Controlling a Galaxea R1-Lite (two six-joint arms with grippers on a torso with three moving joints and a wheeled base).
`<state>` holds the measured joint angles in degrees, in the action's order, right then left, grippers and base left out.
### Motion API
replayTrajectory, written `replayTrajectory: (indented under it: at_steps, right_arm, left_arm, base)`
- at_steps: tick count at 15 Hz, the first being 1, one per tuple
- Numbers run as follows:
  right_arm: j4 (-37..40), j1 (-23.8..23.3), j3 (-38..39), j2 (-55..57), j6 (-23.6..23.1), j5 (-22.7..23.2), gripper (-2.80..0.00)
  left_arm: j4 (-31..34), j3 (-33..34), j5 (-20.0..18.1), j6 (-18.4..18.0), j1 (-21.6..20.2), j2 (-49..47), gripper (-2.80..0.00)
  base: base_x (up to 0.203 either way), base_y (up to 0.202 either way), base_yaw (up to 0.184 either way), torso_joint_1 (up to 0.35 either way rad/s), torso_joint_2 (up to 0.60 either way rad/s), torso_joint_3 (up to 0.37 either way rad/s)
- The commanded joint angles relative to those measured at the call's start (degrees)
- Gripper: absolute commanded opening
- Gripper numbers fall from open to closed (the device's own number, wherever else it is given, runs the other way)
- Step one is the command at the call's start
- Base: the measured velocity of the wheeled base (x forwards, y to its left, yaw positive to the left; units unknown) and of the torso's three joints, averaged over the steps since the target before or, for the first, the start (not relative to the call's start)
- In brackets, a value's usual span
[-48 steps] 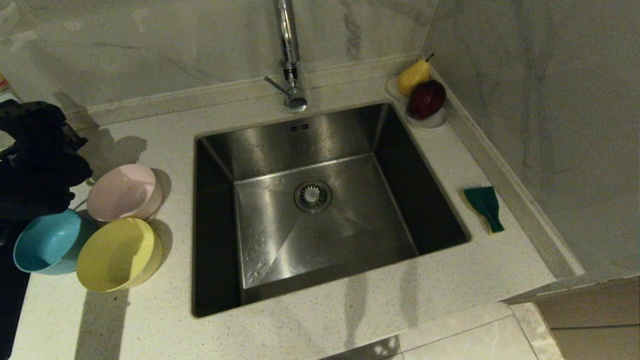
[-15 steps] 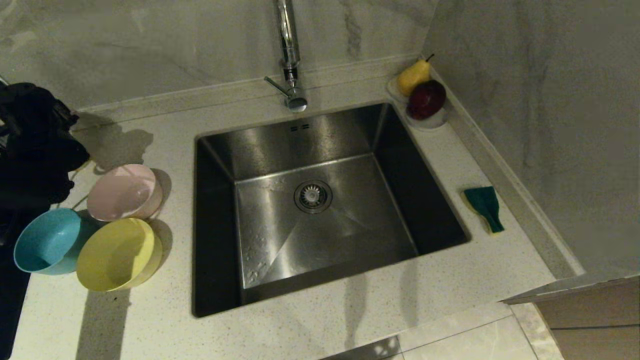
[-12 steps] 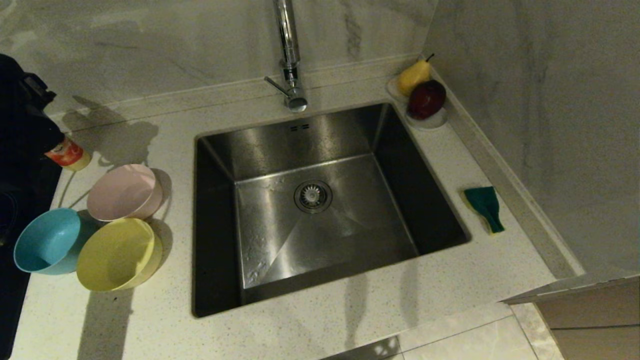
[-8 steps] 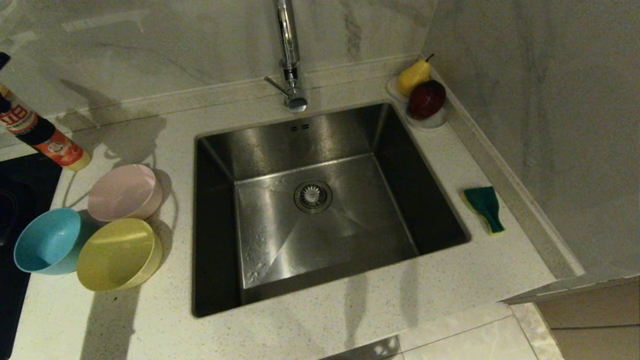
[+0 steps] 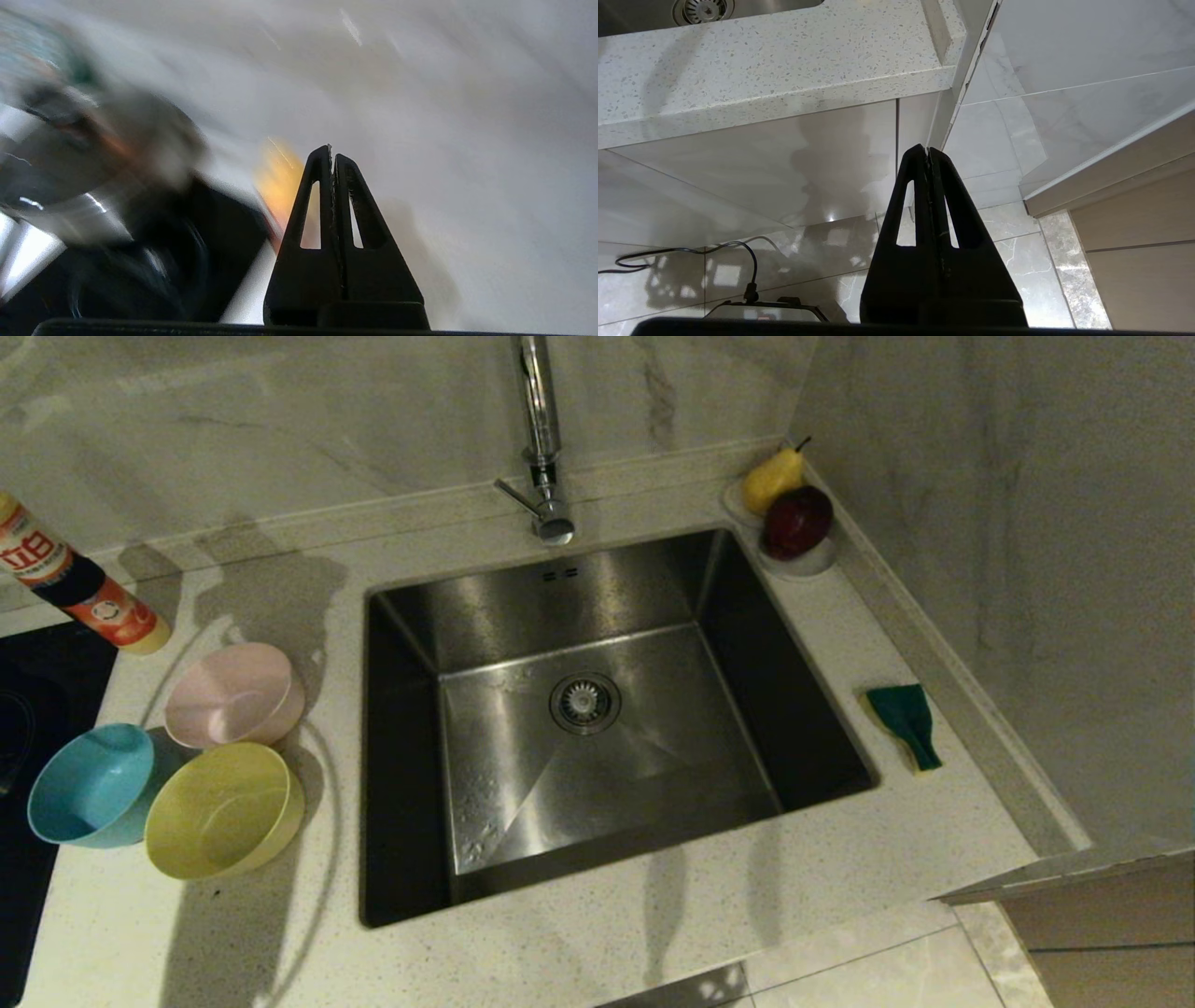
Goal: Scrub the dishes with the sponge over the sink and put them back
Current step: Turn on the faucet
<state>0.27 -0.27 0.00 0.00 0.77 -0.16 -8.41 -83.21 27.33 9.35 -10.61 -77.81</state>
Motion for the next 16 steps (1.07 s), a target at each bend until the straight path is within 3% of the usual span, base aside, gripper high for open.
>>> replayTrajectory:
  at_steps: [1,3,6,8,12,16]
  right_arm:
    - [0.0,0.0,0.1,0.0,0.0,0.0,-2.8]
    - [0.0,0.0,0.0,0.0,0.0,0.0,-2.8]
    - [0.0,0.0,0.0,0.0,0.0,0.0,-2.8]
    - [0.0,0.0,0.1,0.0,0.0,0.0,-2.8]
    - [0.0,0.0,0.0,0.0,0.0,0.0,-2.8]
    - [0.0,0.0,0.0,0.0,0.0,0.0,-2.8]
  left_arm:
    - [8.7,5.1,-2.3,-0.5,8.1,11.2,-2.8]
    - [13.1,11.4,-8.0,-2.5,11.0,19.4,-2.8]
    - [17.1,22.8,-16.5,-6.6,12.2,34.2,-2.8]
    - [19.1,32.4,-20.1,-8.1,12.3,45.2,-2.8]
    - [20.7,54.7,-23.7,-11.4,12.3,63.1,-2.8]
    - [20.7,70.3,-25.7,-13.5,11.1,76.3,-2.8]
  base:
    - [0.0,0.0,0.0,0.0,0.0,0.0]
    - [0.0,0.0,0.0,0.0,0.0,0.0]
    - [0.0,0.0,0.0,0.0,0.0,0.0]
    - [0.0,0.0,0.0,0.0,0.0,0.0]
    - [0.0,0.0,0.0,0.0,0.0,0.0]
    - [0.0,0.0,0.0,0.0,0.0,0.0]
